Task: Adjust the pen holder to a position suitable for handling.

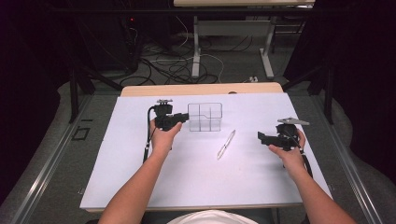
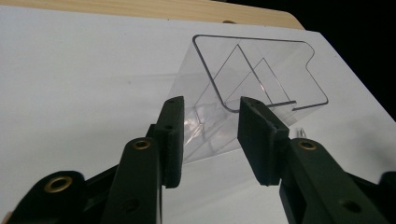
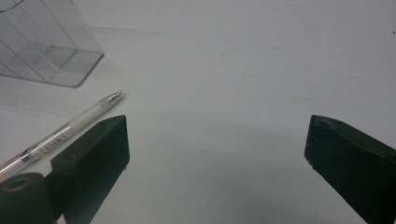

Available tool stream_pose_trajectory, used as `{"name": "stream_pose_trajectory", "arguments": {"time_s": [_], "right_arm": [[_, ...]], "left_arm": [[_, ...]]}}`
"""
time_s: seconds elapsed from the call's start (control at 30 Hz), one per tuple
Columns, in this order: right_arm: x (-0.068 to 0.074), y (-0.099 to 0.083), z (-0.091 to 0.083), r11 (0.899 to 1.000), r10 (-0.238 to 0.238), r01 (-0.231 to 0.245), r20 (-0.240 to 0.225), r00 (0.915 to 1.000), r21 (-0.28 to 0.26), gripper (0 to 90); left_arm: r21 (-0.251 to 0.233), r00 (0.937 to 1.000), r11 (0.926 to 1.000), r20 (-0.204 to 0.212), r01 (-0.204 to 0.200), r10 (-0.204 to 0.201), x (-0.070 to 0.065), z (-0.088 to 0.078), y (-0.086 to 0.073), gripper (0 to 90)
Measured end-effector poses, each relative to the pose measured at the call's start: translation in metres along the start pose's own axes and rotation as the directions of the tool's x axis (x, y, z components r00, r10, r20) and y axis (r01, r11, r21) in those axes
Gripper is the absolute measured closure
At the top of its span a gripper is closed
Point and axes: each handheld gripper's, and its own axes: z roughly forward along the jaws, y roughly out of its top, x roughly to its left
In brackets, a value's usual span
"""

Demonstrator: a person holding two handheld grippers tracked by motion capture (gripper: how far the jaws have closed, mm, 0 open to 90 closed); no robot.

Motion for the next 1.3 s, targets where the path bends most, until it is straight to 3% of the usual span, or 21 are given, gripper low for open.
{"name": "stream_pose_trajectory", "arguments": {"time_s": [0.23, 0.43, 0.57, 0.67, 0.7, 0.83, 0.87, 1.03, 1.13, 1.17, 1.3], "right_arm": [[0.001, 0.000, 0.001, 1.000, 0.007, -0.007, -0.003, 1.0000, -0.001, 6.2], [0.001, 0.001, -0.001, 1.000, 0.018, -0.018, -0.014, 0.9997, -0.009, 6.2], [0.004, 0.003, -0.001, 0.999, 0.038, -0.038, -0.007, 0.9993, -0.016, 8.1], [0.006, 0.003, -0.001, 0.999, 0.042, -0.042, -0.002, 0.9991, -0.018, 8.2], [0.007, 0.005, -0.001, 0.998, 0.062, -0.062, -0.011, 0.9980, -0.014, 8.2], [0.010, 0.008, -0.001, 0.997, 0.071, -0.071, -0.027, 0.9971, -0.010, 8.7], [0.013, 0.011, -0.002, 0.997, 0.073, -0.074, -0.041, 0.9965, -0.021, 14.2], [0.022, 0.018, -0.005, 0.997, 0.073, -0.074, -0.035, 0.9967, -0.029, 15.7], [0.027, 0.021, -0.003, 0.996, 0.085, -0.085, -0.045, 0.9954, -0.003, 15.6], [0.031, 0.023, 0.000, 0.994, 0.103, -0.101, -0.070, 0.9923, 0.030, 16.2], [0.041, 0.028, 0.004, 0.992, 0.117, -0.114, -0.065, 0.9909, 0.051, 18.6]], "left_arm": [[-0.009, 1.0000, 0.9999, 0.005, -0.005, 0.005, -0.002, -0.001, -0.001, 54.0], [-0.021, 0.9989, 0.9988, -0.013, -0.045, 0.045, -0.003, -0.007, -0.003, 45.3], [-0.036, 0.9990, 0.9983, -0.004, -0.045, 0.045, -0.004, -0.011, -0.004, 42.3], [-0.061, 0.9974, 0.9956, 0.002, -0.071, 0.071, -0.003, -0.017, -0.005, 40.9], [-0.061, 0.9968, 0.9949, 0.006, -0.079, 0.080, -0.002, -0.020, -0.006, 39.1], [-0.071, 0.9933, 0.9918, 0.037, -0.107, 0.110, 0.003, -0.029, -0.008, 36.1], [-0.077, 0.9928, 0.9909, 0.039, -0.110, 0.113, 0.004, -0.032, -0.009, 34.6], [-0.100, 0.9922, 0.9888, 0.047, -0.111, 0.116, 0.015, -0.047, -0.015, 32.5], [-0.116, 0.9929, 0.9876, 0.042, -0.106, 0.111, 0.022, -0.053, -0.021, 29.1], [-0.117, 0.9932, 0.9879, 0.045, -0.101, 0.107, 0.025, -0.054, -0.022, 23.5], [-0.109, 0.9948, 0.9895, 0.028, -0.095, 0.098, 0.033, -0.059, -0.025, 16.5]]}}
